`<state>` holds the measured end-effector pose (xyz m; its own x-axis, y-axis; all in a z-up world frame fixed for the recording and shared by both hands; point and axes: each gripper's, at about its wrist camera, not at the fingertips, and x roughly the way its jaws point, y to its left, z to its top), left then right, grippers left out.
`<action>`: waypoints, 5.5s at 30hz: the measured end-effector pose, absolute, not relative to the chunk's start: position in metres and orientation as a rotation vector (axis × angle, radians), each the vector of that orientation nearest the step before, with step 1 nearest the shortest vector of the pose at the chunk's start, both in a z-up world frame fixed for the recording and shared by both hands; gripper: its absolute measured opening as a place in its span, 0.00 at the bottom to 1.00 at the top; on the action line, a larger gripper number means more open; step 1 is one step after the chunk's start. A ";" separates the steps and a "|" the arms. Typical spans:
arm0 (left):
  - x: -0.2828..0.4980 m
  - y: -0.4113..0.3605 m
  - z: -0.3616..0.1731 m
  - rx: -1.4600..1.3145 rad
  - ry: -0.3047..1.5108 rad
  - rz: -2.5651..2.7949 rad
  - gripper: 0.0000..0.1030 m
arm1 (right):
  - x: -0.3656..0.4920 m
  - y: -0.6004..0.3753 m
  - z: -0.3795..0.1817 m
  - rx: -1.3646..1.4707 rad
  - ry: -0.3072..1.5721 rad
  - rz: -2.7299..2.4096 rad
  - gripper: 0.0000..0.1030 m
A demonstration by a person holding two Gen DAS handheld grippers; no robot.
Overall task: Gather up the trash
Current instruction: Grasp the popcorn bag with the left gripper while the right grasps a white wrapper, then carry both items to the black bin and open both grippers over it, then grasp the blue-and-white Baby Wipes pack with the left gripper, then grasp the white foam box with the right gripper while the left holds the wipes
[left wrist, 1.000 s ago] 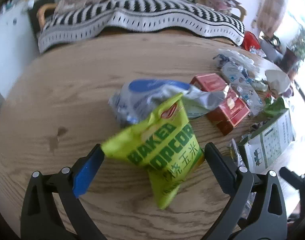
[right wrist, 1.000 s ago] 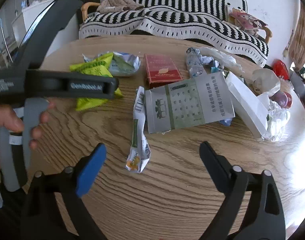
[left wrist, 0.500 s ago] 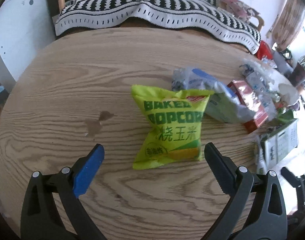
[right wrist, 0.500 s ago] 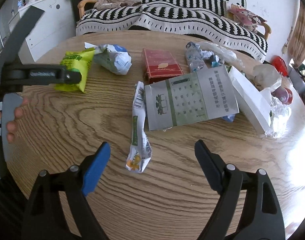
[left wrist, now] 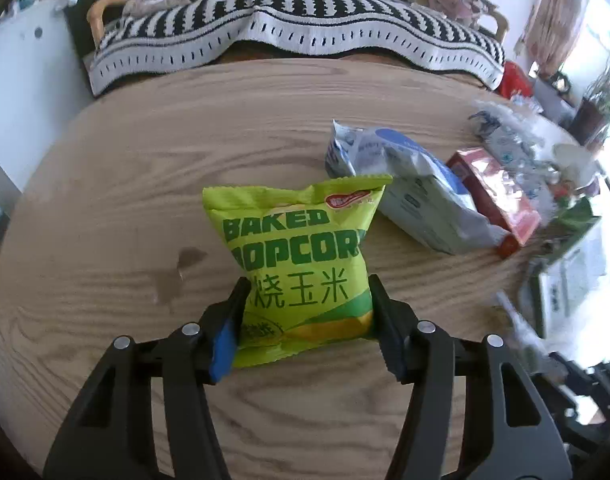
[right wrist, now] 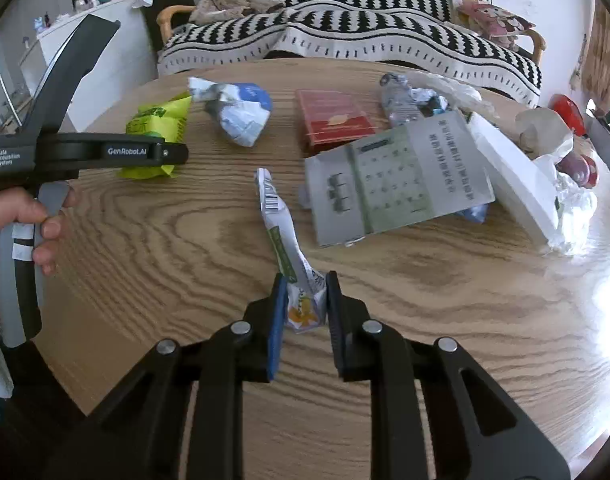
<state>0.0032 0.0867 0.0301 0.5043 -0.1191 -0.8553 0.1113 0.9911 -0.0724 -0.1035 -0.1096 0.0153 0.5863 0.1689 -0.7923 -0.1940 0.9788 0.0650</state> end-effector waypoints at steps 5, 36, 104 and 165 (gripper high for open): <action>-0.022 0.103 0.043 -0.090 0.990 -0.140 0.54 | -0.114 -0.106 0.015 -0.011 0.908 0.239 0.18; -0.244 -0.238 0.059 0.197 1.103 -0.939 0.54 | -0.367 -0.403 0.083 0.433 0.704 -0.309 0.18; 0.030 0.027 0.026 -0.172 1.091 -0.144 0.94 | -0.084 -0.253 0.045 -0.223 0.791 -0.082 0.93; 0.003 0.073 0.092 -0.153 0.939 -0.243 0.29 | -0.067 -0.286 0.100 0.109 0.792 0.167 0.07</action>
